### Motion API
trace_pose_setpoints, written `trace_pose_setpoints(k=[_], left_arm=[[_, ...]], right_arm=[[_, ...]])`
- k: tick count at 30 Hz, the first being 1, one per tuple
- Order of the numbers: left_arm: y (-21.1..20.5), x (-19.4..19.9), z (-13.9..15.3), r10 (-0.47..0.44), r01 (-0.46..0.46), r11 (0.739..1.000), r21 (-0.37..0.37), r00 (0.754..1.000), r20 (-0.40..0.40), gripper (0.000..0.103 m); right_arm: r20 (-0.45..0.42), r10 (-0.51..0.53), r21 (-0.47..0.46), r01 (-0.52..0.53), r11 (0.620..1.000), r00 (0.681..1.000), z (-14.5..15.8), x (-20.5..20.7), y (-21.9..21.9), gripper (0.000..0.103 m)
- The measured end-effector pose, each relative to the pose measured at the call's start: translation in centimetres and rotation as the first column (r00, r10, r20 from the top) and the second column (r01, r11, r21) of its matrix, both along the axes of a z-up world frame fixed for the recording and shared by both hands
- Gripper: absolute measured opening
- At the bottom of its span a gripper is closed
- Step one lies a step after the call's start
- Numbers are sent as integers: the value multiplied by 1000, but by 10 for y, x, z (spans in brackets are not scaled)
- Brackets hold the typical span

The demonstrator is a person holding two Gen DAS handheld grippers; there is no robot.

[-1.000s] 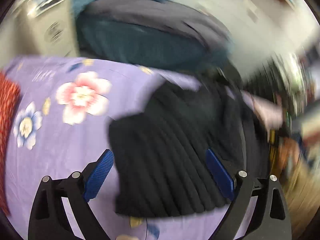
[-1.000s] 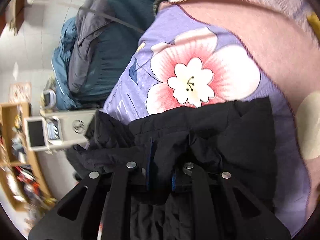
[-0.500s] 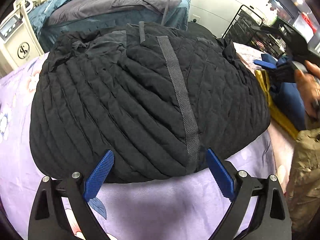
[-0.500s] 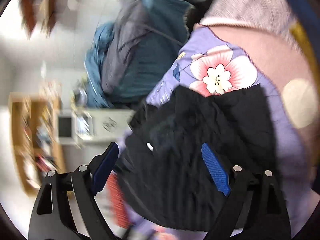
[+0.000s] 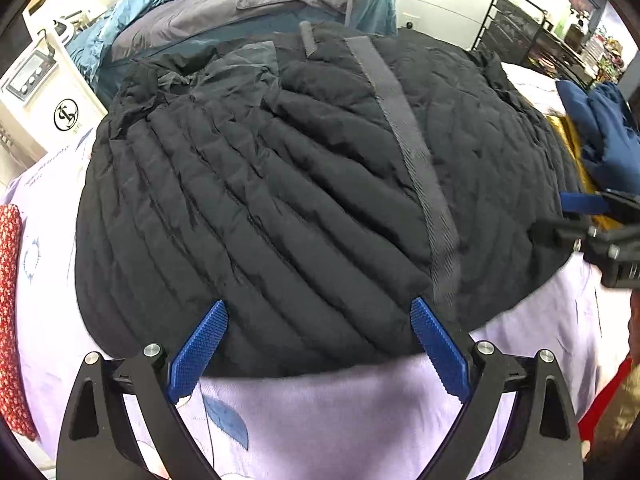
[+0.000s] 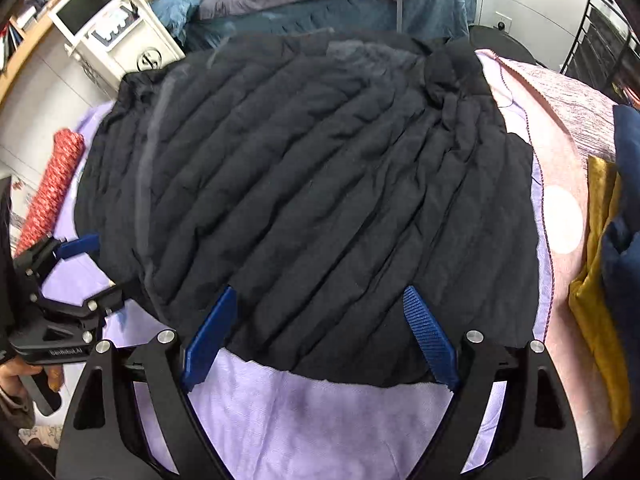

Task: Fold large clothes
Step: 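Smooth the folded jacket with both open grippers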

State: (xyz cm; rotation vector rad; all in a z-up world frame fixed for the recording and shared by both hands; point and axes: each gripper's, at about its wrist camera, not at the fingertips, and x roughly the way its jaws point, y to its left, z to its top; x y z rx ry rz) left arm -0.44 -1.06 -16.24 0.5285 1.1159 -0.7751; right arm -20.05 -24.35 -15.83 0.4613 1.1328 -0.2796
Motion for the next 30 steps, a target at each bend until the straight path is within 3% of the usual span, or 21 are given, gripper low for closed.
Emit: trace_pose_setpoints(k=[4,11,15,22,30], left_arm=[[-20,23,2,17,-17,1000,-16,1000,22,96],[-45,80,-20,159,-158,987,20,979,-125,98],[-58,86,-34,161,-150,985,90,978,-132,98],[-79,92,-54,163,-136,976,172,974,-156,99],[-102,105,-66,153,-120,974,192,975,-163,99]], right_arm=[[-46,2,-14,-3,1000,999,-11,12,-8,85],[-118,-65,2,66,998,991,-26,37,-24,91],[-176,-70,-21,67,998,982,-38,50,-23,97],[-237,-62,-22,59,998,970,-60,69,-27,99],[-264,-62,-31,55,998,962,-67,97,-22,99]])
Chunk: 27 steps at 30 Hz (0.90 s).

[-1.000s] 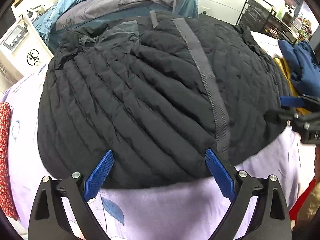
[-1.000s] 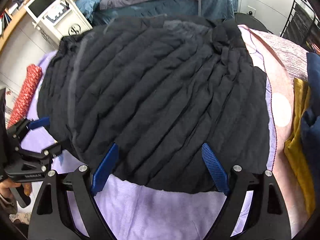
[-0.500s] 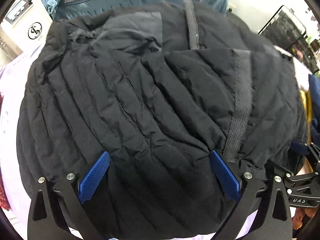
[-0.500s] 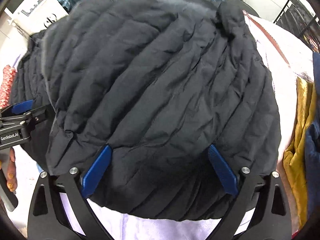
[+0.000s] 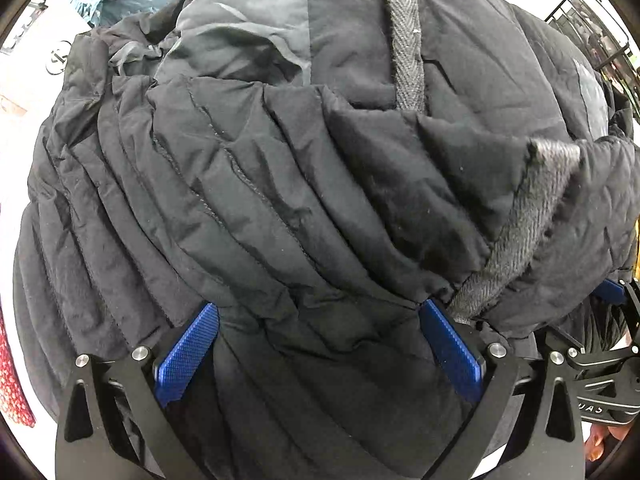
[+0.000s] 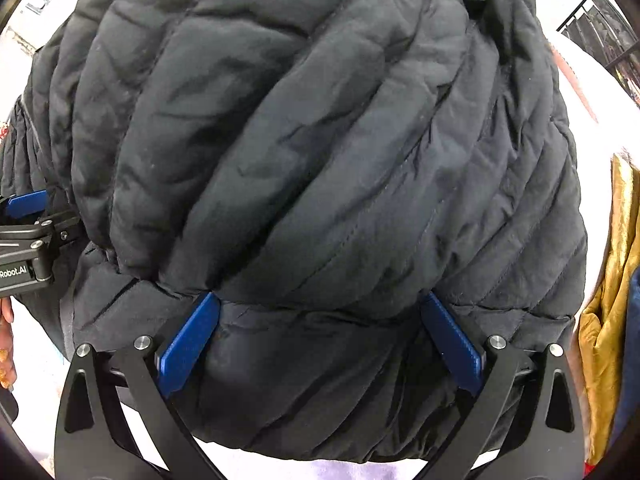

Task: Fold large clothes
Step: 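Smooth the folded jacket with both open grippers, then grasp the folded black jacket edge with both grippers and lift it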

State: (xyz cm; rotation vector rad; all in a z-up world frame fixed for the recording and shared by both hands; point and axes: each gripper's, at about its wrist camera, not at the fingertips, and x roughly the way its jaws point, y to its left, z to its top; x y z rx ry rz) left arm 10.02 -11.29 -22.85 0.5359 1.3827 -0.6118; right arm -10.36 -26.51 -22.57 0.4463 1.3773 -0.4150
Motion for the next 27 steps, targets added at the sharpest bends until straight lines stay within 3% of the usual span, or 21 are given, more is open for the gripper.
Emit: trace_pose_setpoints(k=[8,13,15,18,23,27], left_arm=[[-1,-4,-1,-5,5,1000,-11,1000,11,99],[34,-25,15,-15,19,995,-95,999,41,98],[44,-29,23,-17,23,992,-126,999,48,97],[61,-32,41,-2,10,985,-170,999,50,97],[102,-26,76,50,-23,966,-257,994,96,97],[137,-7,88,99,-58,968,-245,982,159,97]], right_arm=[[16,3,-11,-3,1000,1000,5,-8,13,99],[54,-1,1,1,1000,999,9,-28,15,99],[80,-1,14,0,1000,997,16,-37,15,98],[196,-26,25,22,999,980,39,-61,14,98],[304,-76,-11,83,996,950,69,-100,2,98],[328,-126,14,128,992,936,74,-121,-23,98]])
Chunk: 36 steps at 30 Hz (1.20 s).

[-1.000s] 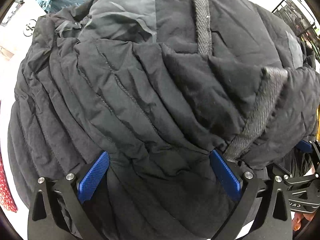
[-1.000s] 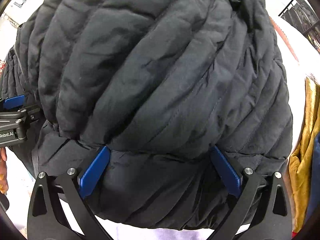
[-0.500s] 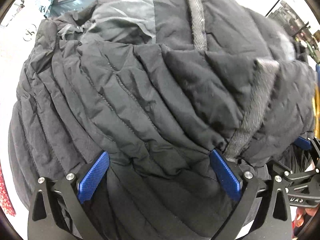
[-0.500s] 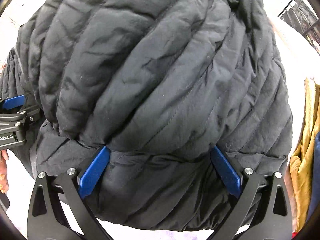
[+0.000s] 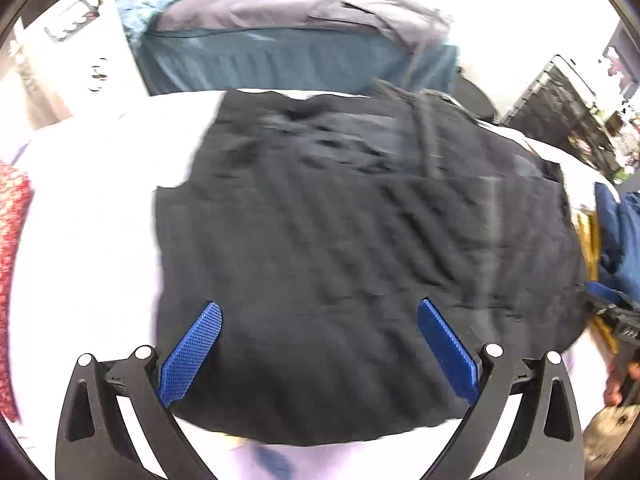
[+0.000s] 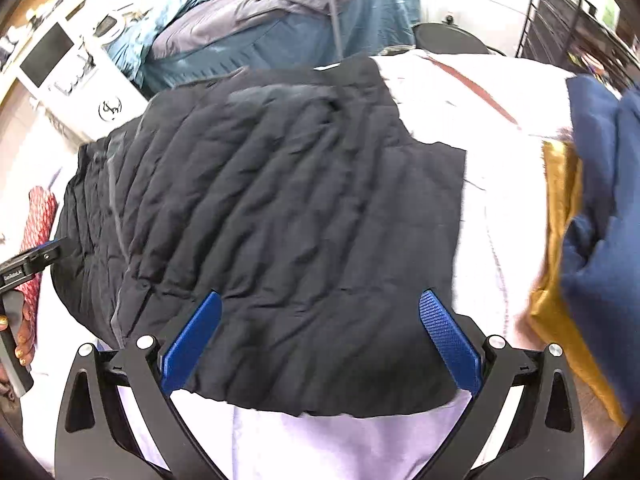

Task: Fold large clothes
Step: 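Grasp the folded black jacket edge with both grippers and lift it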

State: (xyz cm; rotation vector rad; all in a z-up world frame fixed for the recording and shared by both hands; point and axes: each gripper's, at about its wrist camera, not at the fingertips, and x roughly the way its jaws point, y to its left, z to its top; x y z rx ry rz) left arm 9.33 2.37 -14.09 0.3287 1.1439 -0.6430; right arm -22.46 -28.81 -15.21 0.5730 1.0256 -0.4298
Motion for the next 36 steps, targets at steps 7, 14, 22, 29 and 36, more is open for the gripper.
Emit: trace_pose_setpoints(k=[7,14,22,29,36], left_arm=[[57,45,-20,185,-184,983,18,980,-74,97],[72,75,-53,212,-221,975,-5,941,-262,98],[92,88,-97,265,-350,933,-87,828,-495,98],[90,98,-112,233,-327,940,-93,821,-522,98],[62,105,-113,231,-302,950,-76,847,-478,97]], right_arm=[[12,-96,118,94,989,995,-15,-23,-43,98],[-29,-60,190,64,980,998,-40,-11,-51,98],[-24,-39,337,45,940,999,-79,-13,-59,98],[-1,-8,340,7,940,1000,-87,-8,-60,98],[-10,-42,346,43,937,999,-87,12,-61,90]])
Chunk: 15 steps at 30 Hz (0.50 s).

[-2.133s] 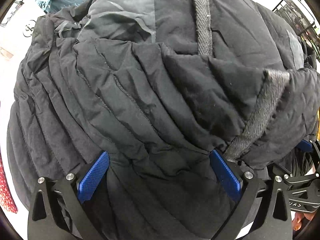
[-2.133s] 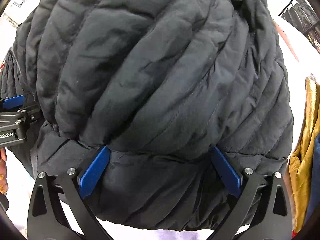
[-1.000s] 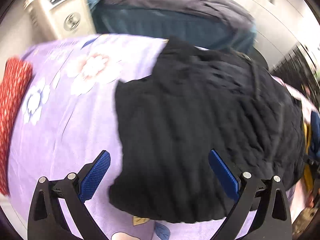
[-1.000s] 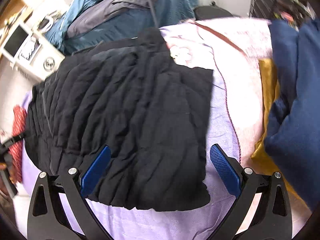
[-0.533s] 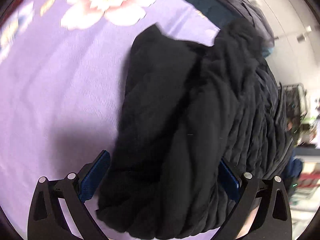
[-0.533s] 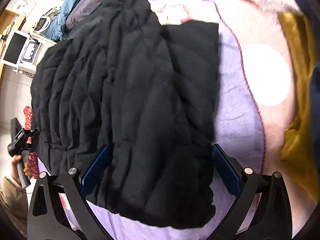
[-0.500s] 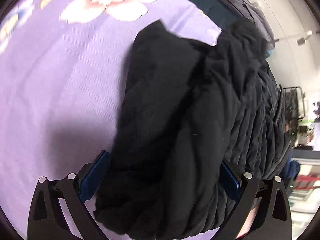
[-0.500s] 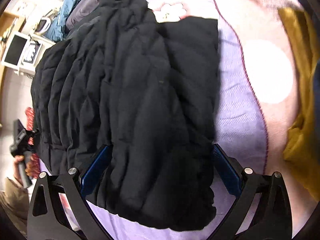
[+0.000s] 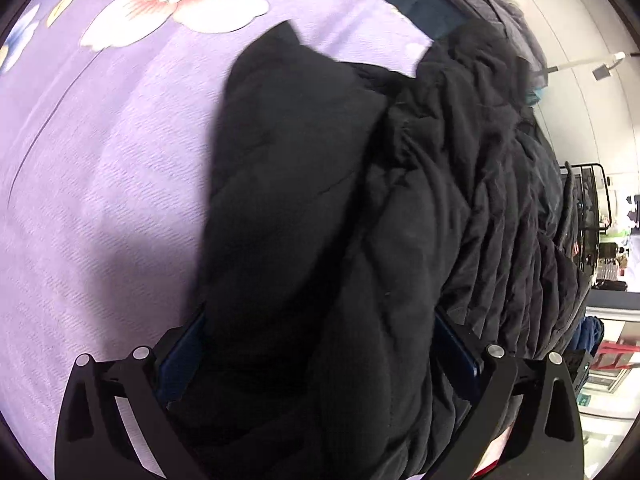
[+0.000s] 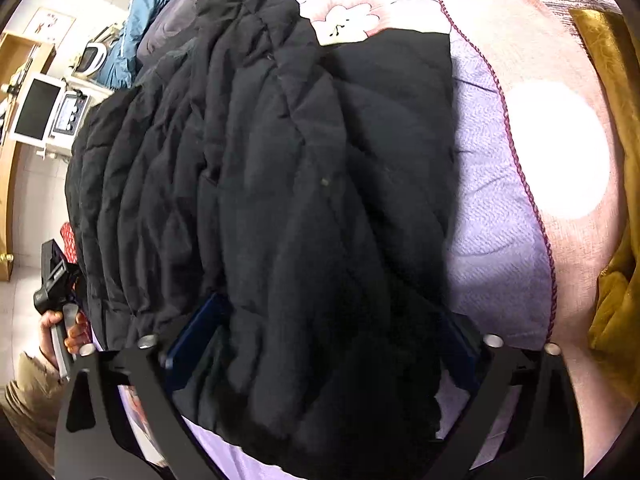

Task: Fold large clothes
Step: 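Grasp the folded black jacket edge with both grippers and lift it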

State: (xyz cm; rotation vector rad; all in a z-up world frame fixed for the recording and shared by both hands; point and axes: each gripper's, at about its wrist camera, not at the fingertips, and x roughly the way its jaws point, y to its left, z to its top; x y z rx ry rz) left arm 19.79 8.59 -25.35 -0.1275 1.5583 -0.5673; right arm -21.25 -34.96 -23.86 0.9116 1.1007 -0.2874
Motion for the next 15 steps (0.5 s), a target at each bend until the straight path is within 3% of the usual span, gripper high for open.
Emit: trace_pose_setpoints(k=[3,4,8,12,15], left_arm=[[-7,-3,8,1,-1,1000,-10,1000,9,93],[-6,-5,11,4,-4,1000,-18,1000,12,90],[-16,-20,18,10,-8,999,-49,1000,26,66],[-21,-40,38,-23,29,997,-76,996,88,40],[-10,-48,59,-33,47,992,-118,992,123,32]], right_arm=[[-13,-14,-8,14,1000,1000,3,3,3,77],[-10,-18,-8,18,1000,1000,5,3,5,68],[-1,-16,-23,16,1000,1000,22,5,15,37],[-2,5,-77,-5,997,1000,43,12,29,27],[16,5,-110,-4,994,1000,64,13,40,23]])
